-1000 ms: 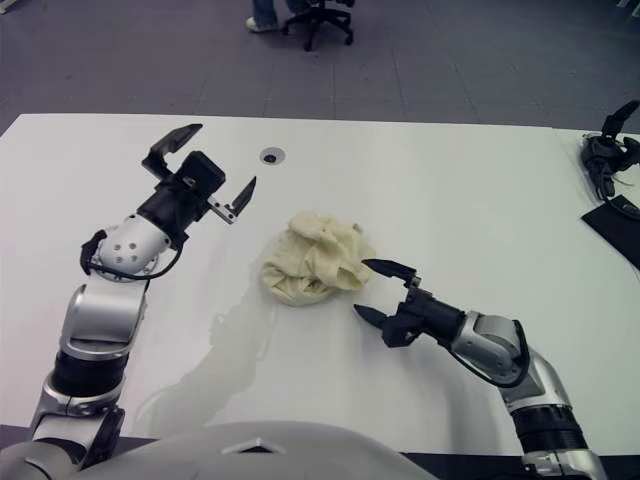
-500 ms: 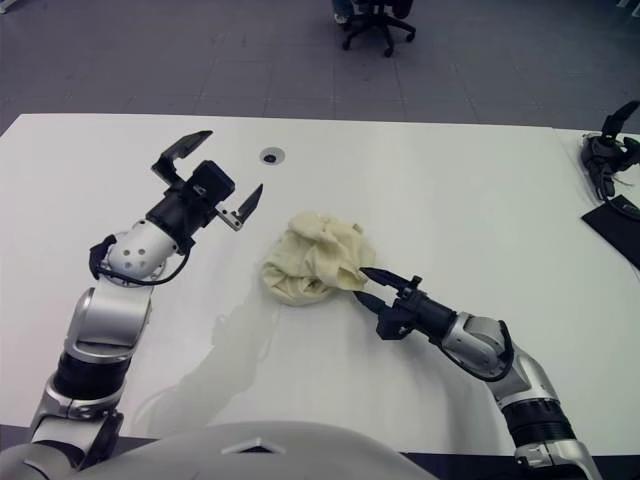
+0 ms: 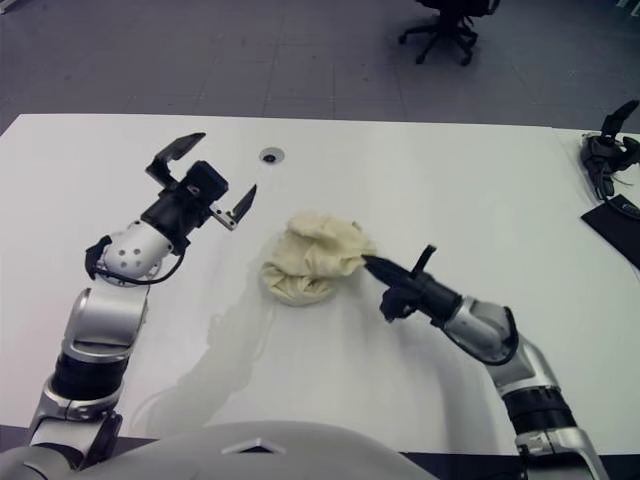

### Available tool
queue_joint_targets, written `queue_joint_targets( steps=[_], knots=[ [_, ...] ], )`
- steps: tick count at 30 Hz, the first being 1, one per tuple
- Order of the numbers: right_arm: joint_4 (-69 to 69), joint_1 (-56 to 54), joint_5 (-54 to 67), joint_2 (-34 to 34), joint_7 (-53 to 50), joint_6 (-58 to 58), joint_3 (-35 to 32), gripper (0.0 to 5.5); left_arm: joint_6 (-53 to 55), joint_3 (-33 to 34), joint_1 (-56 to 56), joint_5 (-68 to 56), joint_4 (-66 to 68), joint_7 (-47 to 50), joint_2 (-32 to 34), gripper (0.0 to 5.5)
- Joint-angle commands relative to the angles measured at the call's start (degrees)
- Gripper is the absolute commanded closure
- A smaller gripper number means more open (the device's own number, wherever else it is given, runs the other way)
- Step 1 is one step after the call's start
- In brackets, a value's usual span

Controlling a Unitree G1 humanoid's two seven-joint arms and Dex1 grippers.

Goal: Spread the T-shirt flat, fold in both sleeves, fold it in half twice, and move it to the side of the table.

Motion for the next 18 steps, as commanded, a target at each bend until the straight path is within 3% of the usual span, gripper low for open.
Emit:
queue_joint_targets(
  steps=[1,4,9,14,18],
  knots=[
    [-1.9,-12.6,5.7,-3.3,1.7,0.4,-2.8,5.47,-1.7,4.8,-7.3,-5.0,4.2,-0.2,-0.9,0.1],
    [-3.7,-15.8,8.4,-4.1,4.3,0.0,-1.4,5.47,-2.2,7.7,-12.4,-11.7,7.8,-0.9,-3.6,0.1],
    [-6.4,-10.7,11.0,-4.8,8.8,-1.4,2.5,5.47,-3.9,7.4,-18.7,-23.2,16.6,-9.7,-5.9,0.1],
    [-12.2,2.2,16.7,-11.3,21.2,0.2,12.6,5.47,-7.9,2.8,-21.0,-22.6,21.9,-15.0,-3.9,0.1],
    [-10.2,5.5,16.8,-12.7,24.0,2.1,12.7,5.47,-12.2,-3.3,-20.2,-20.5,24.2,-21.8,-1.1,0.1]
  ],
)
